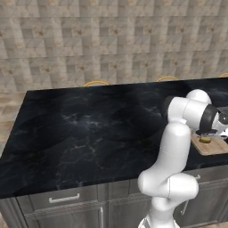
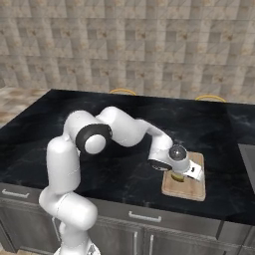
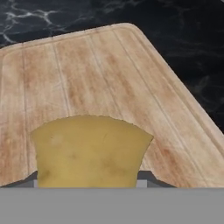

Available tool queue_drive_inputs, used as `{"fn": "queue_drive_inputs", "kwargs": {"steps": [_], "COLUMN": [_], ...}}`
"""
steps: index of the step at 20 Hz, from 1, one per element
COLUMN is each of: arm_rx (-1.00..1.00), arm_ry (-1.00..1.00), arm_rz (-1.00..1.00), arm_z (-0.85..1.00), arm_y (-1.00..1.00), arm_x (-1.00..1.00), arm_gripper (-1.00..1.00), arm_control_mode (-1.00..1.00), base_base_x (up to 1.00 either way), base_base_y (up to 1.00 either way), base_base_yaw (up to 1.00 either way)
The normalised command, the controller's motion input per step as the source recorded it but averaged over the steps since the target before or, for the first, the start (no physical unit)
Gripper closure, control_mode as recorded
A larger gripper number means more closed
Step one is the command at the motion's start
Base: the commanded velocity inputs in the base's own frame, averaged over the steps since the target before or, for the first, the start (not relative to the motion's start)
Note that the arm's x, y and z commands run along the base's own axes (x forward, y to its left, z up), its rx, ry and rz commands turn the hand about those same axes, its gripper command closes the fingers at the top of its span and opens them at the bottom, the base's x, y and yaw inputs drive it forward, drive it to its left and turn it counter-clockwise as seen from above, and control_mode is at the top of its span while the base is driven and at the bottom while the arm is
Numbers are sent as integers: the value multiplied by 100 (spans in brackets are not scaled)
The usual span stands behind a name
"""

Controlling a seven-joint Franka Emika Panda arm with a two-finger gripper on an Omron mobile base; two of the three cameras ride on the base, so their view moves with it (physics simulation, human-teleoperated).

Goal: Pick up the sponge from the counter and clean the cutting board by briefly scrubbing or pressing down on the cutting board. Once finished, release the sponge.

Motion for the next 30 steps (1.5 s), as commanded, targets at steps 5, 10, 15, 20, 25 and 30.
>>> {"fn": "queue_drive_inputs", "kwargs": {"steps": [5,10,15,20,25,30], "arm_rx": [-5,0,0,0,0,0], "arm_ry": [1,2,9,1,-3,-5], "arm_rz": [0,0,0,0,0,0], "arm_z": [-16,6,-4,-44,-29,10], "arm_y": [9,1,0,0,0,20], "arm_x": [-1,13,21,12,-14,-78], "arm_gripper": [100,100,100,100,100,100], "arm_control_mode": [-100,-100,-100,-100,-100,-100], "base_base_x": [0,0,0,0,0,0], "base_base_y": [0,0,0,0,0,0], "base_base_yaw": [0,0,0,0,0,0]}}
